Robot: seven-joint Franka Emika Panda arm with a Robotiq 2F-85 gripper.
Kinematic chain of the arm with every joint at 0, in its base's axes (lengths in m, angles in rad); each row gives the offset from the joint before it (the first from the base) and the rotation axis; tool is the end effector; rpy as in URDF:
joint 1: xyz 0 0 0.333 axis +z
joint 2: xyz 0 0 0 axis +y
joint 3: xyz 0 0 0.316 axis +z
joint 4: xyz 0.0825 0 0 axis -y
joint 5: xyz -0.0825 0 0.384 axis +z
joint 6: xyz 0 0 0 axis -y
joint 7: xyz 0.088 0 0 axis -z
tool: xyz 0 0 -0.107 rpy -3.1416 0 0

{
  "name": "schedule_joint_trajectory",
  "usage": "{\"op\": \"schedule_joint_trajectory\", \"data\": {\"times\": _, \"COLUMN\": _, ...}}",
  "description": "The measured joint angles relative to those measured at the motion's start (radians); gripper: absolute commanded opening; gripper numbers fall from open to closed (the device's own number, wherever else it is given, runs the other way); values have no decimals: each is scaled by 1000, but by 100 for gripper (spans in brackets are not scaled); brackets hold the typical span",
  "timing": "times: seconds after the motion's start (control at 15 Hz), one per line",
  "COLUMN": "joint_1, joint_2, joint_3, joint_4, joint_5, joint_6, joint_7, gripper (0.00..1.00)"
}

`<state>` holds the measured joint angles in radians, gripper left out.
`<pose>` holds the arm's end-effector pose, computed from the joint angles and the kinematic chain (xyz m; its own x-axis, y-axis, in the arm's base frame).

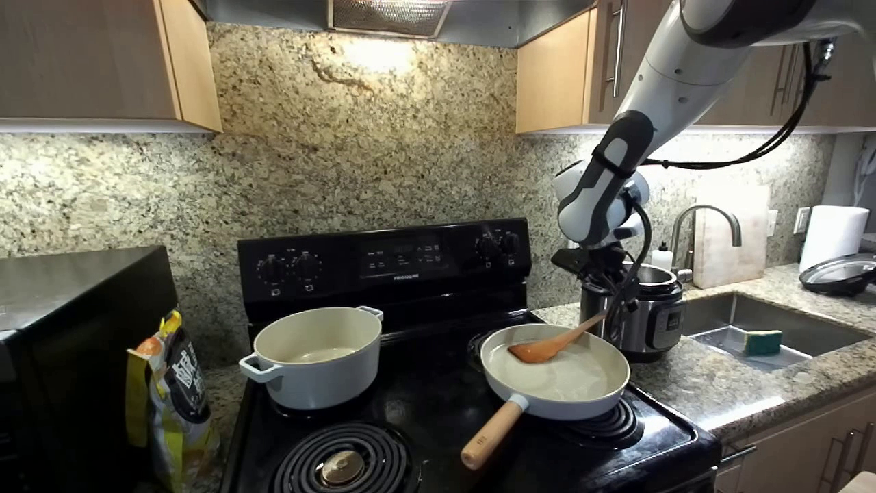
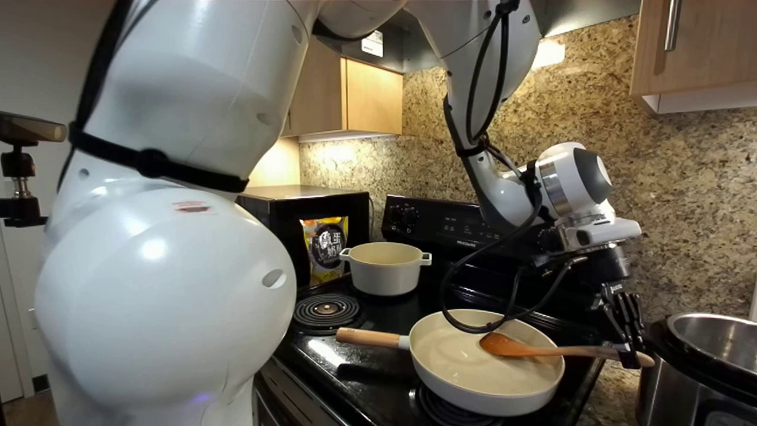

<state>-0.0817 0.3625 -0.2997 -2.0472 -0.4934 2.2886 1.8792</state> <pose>0.5402 -0.2245 0.2638 -0.2727 -0.8500 0.4507 -0.9415 0.3323 0.0570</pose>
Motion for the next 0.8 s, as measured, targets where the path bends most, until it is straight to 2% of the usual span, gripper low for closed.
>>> {"op": "schedule_joint_trajectory", "data": {"times": 0.4, "joint_1": 66, "joint_2": 4, "joint_3": 14, "joint_4": 5, "joint_5": -9, "joint_6": 0, "joint_7": 5, "gripper": 11}}
{"op": "schedule_joint_trajectory", "data": {"times": 0.8, "joint_1": 85, "joint_2": -7, "joint_3": 3, "joint_4": -42, "joint_5": -102, "joint_6": 1, "joint_7": 38, "gripper": 11}}
